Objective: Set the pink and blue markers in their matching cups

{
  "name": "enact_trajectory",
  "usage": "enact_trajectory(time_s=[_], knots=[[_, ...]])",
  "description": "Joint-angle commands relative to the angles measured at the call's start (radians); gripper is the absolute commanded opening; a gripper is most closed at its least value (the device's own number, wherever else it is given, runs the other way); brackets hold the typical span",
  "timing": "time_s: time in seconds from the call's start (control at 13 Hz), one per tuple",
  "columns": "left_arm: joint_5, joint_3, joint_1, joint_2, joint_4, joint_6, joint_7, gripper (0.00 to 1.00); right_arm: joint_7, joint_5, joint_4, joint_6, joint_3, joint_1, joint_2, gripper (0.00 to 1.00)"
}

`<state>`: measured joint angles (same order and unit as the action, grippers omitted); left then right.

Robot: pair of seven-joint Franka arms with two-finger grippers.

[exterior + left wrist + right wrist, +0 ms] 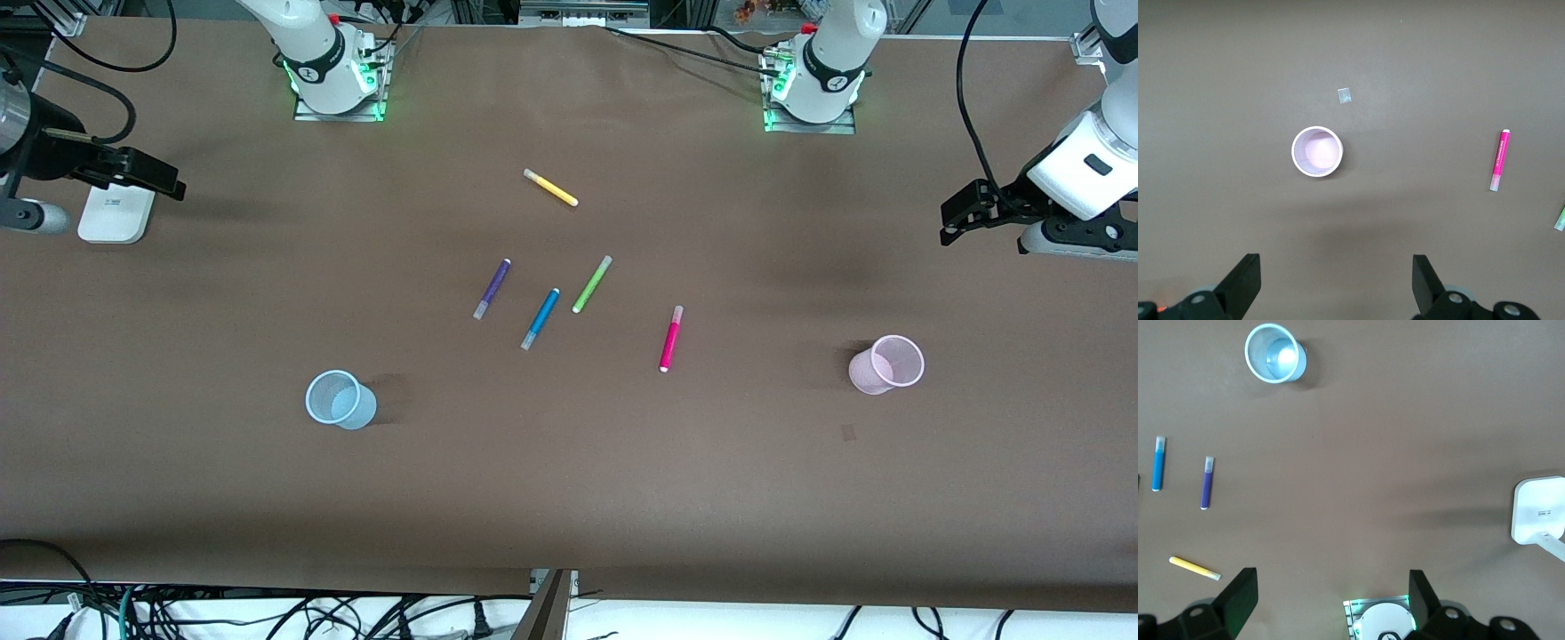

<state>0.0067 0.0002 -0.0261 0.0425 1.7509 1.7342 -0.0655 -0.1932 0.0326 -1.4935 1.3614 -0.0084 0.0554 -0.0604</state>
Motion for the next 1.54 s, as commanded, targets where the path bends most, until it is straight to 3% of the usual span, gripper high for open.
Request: enact_trajectory(time_s=[0.0,0.46,0.92,1.23,1.46], knots=[[0.016,0.001,-0.005,-0.010,-0.027,-0.021,-0.013,1.00,-0.005,0.003,-0.008,-0.015,0.005,0.015,0.004,1.00],[0.013,-0.009,-0.012,-0.024,-0.034,-0.022,-0.013,1.00,-0.040,0.006,-0.007,0.034,0.004,0.122,-0.048,1.00],[0.012,-0.012,-0.014,-0.033,-0.031,-0.030,-0.010,1.00,-0.294,0.015,-0.011,0.181,0.005,0.268,-0.162,1.00],[0.010,-0.054,-0.041,-0.156,-0.034,-0.033,-0.014,1.00,-0.373,0.023,-0.016,0.278,0.005,0.316,-0.234,1.00],[0.019,-0.078,-0.086,-0.286,-0.045,0.043,-0.005,1.00,-0.529,0.033,-0.022,0.399,0.005,0.400,-0.306,1.00]])
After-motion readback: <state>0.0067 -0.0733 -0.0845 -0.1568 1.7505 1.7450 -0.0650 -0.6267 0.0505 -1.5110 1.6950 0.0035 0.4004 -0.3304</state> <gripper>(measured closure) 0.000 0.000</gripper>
